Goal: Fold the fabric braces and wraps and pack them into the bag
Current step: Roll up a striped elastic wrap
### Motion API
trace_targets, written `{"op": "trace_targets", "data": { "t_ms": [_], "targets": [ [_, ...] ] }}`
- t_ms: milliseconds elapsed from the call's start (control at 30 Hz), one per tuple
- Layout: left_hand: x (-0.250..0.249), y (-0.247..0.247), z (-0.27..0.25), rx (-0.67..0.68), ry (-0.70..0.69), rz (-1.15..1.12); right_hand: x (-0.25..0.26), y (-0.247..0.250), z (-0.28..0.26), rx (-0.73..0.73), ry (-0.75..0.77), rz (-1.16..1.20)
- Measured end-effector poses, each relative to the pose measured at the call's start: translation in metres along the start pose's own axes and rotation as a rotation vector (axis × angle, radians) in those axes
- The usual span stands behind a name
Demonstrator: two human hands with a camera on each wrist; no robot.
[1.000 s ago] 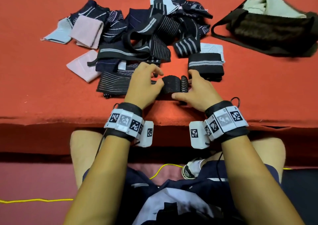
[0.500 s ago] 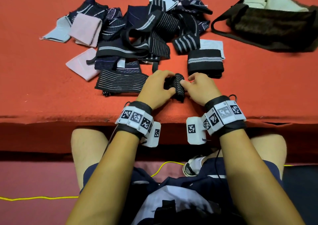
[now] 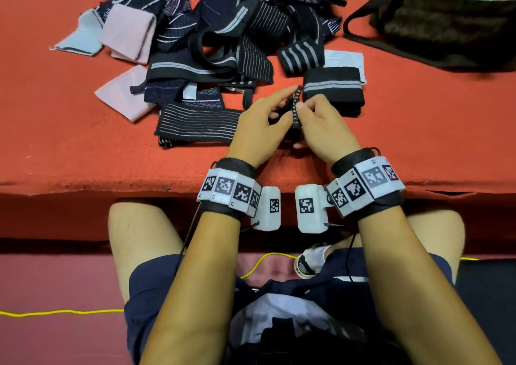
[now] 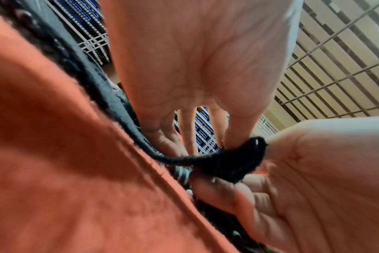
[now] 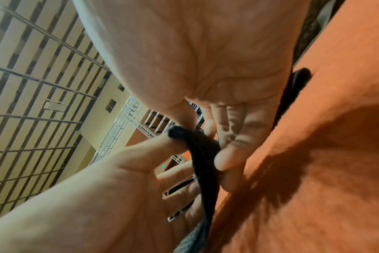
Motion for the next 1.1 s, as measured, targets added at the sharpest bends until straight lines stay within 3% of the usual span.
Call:
{"op": "trace_targets", "data": {
  "t_ms": [200, 433, 700, 833, 1100],
  "targets": [
    [0.001, 0.003, -0.007, 0.003, -0.058, 0.014, -0.006, 0.005, -0.002, 0.011, -0.024, 0.190],
    [0.009, 0.020, -0.013, 0.043, -0.097, 0.135, -0.017, 0.001, -0.025, 0.177, -0.019, 0.175],
    [0.011, 0.015, -0.007, -0.012, -0.121, 0.255, -0.025, 0.009, -0.017, 0.068, 0.008, 0.026],
    [0.013, 0.013, 0.001, -0.027, -0.093, 0.274, -0.029, 0.023, -0.012, -0.061, 0.037, -0.077],
    [0.010, 0.010, 0.004, 0.002, -0.102, 0.317, -0.028, 0.037, -0.010, -0.116, 0.053, -0.168]
  ]
}}
Point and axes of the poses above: each hand's wrist, its own z-axis towards the middle knuckle, its own y-axis out of the back of the hand, x = y × z, the point moved 1 cm from there along z, towards the middle knuckle, and after that the axes turned 11 degrees about -x, right-handed, at the moved point
